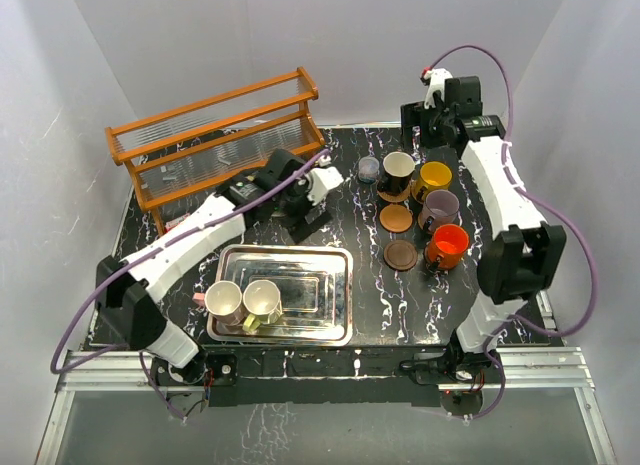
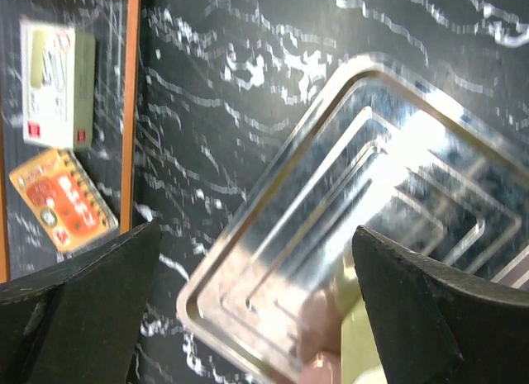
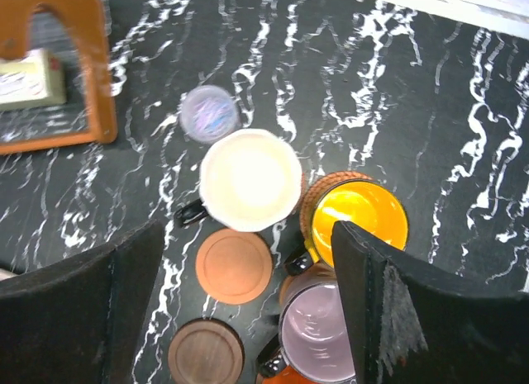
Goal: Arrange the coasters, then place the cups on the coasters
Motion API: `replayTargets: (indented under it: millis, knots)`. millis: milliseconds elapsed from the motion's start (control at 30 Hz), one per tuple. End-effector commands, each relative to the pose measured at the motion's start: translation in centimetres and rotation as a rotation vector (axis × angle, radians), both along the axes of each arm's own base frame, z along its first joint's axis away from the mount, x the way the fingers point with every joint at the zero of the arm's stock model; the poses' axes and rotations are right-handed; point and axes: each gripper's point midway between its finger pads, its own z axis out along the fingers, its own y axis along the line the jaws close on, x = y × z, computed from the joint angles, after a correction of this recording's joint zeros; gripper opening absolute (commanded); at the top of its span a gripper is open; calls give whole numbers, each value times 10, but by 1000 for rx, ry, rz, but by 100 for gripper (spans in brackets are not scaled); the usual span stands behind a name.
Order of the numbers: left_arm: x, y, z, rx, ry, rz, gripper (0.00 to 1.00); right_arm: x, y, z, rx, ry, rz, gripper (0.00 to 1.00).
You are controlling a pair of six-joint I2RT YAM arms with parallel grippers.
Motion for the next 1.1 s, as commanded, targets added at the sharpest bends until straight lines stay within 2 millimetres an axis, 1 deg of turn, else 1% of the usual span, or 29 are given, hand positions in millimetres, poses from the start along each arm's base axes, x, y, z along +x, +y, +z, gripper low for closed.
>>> replayTargets:
  millis: [0, 33, 100, 133, 167, 200, 233, 267, 333, 400, 533, 700, 867, 967, 1067]
  knots:
    - [-50, 42, 2, 31, 142, -74, 99, -28, 21, 20, 34, -93, 187, 83]
    - [-58, 50, 1, 33, 166, -80, 99, -36, 23, 15, 34, -94, 216, 85]
    - [-71, 65, -1, 39, 211, -80, 99, -51, 26, 13, 25, -117, 264, 87]
    - [-79, 73, 3, 31, 219, -78, 99, -58, 27, 13, 16, -130, 283, 88]
    - [-85, 80, 4, 29, 238, -74, 99, -65, 27, 11, 8, -140, 295, 88]
    - [-94, 85, 7, 23, 257, -82, 99, -71, 25, 13, -5, -160, 304, 89]
    - [-102, 88, 6, 19, 281, -89, 98, -76, 25, 8, -12, -156, 312, 89]
    - [-110, 91, 5, 14, 304, -96, 98, -82, 25, 9, -17, -168, 319, 89]
    - [-120, 97, -2, 19, 338, -99, 96, -90, 23, 7, -25, -174, 325, 90]
    - [-125, 105, -14, 53, 360, -88, 92, -97, 24, 5, -27, -176, 333, 90]
    - [-129, 116, -36, 125, 412, -65, 81, -105, 22, 5, -30, -180, 332, 91]
    - [-130, 113, -53, 131, 457, -59, 72, -110, 21, 0, -30, -171, 328, 92]
    - [-130, 115, -71, 166, 503, -38, 61, -113, 20, -7, -32, -159, 324, 92]
    - [-131, 117, -77, 184, 522, -32, 53, -113, 20, -9, -34, -158, 321, 92]
    - [-134, 116, -80, 179, 533, -32, 47, -112, 19, -9, -33, -161, 319, 92]
